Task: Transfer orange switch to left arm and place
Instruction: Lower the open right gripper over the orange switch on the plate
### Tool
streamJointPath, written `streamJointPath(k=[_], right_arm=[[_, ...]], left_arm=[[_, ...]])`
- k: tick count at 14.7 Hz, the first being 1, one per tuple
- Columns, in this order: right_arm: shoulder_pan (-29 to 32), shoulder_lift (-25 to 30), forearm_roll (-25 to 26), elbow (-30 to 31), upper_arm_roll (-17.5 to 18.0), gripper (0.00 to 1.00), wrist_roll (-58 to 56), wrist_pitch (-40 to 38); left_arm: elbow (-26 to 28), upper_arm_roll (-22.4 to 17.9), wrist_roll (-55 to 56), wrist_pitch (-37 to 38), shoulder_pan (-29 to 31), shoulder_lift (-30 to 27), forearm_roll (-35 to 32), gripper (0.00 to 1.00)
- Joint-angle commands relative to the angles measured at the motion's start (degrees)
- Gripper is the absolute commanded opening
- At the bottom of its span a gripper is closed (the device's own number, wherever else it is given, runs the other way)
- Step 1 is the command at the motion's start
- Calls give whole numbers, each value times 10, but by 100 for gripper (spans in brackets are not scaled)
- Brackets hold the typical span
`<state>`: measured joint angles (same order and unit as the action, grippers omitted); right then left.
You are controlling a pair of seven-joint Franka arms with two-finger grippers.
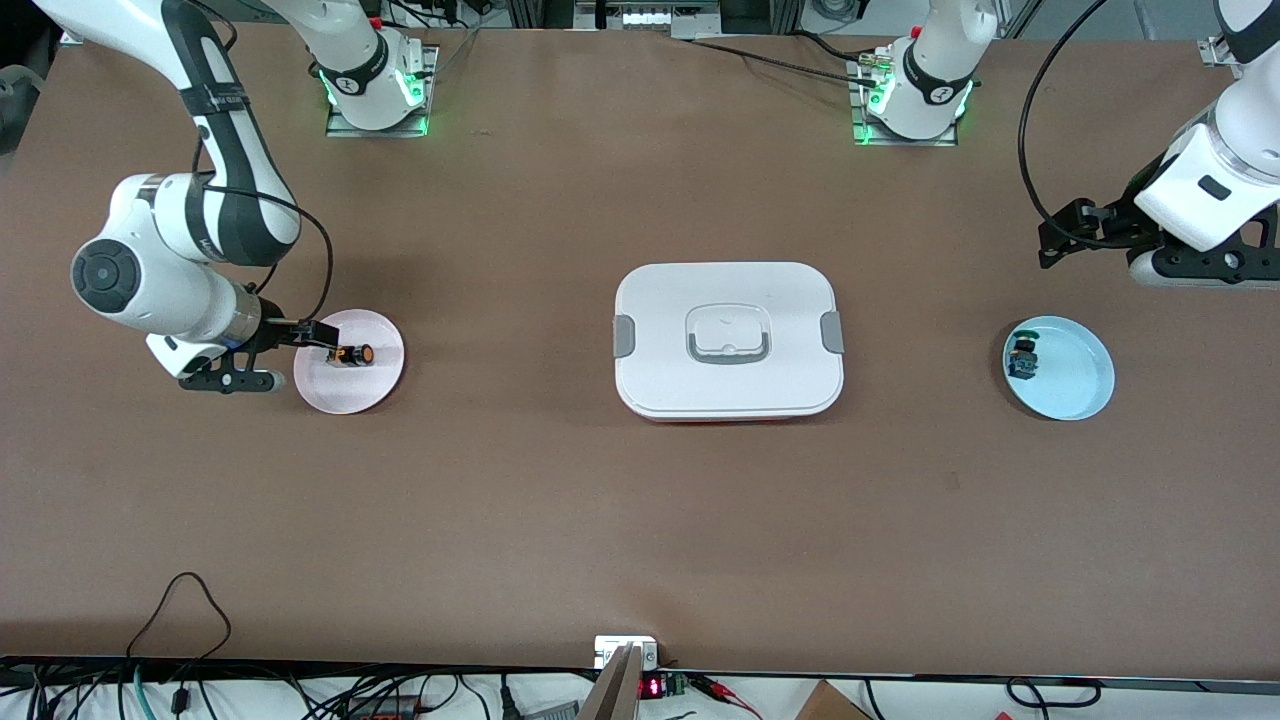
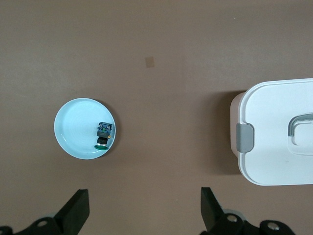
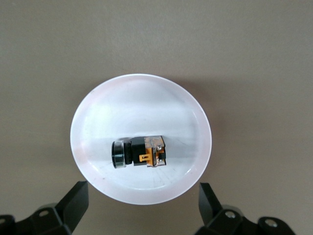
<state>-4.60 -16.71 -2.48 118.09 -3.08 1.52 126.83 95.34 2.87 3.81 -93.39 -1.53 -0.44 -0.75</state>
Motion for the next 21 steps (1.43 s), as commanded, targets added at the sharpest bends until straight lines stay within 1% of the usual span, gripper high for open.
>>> streamJointPath(k=[1, 3, 4, 6, 14, 21], right_arm=[[2, -4, -26, 17, 3, 100, -3, 27], [2, -16, -66, 18, 3, 100, -5, 30], [2, -21, -69, 18, 3, 100, -6, 35], [0, -31, -69, 20, 3, 100, -11, 51], [-2, -63, -60, 19, 2, 100, -21, 65], [-4, -76, -60, 19, 2, 100, -35, 91]], left_arm=[[0, 0, 7, 2, 0, -8, 7, 100], [0, 0, 7, 2, 0, -8, 7, 100], [0, 0, 7, 2, 0, -8, 7, 100], [0, 0, 7, 2, 0, -8, 7, 100], [0, 0, 7, 2, 0, -8, 7, 100], [0, 0, 7, 2, 0, -8, 7, 100]])
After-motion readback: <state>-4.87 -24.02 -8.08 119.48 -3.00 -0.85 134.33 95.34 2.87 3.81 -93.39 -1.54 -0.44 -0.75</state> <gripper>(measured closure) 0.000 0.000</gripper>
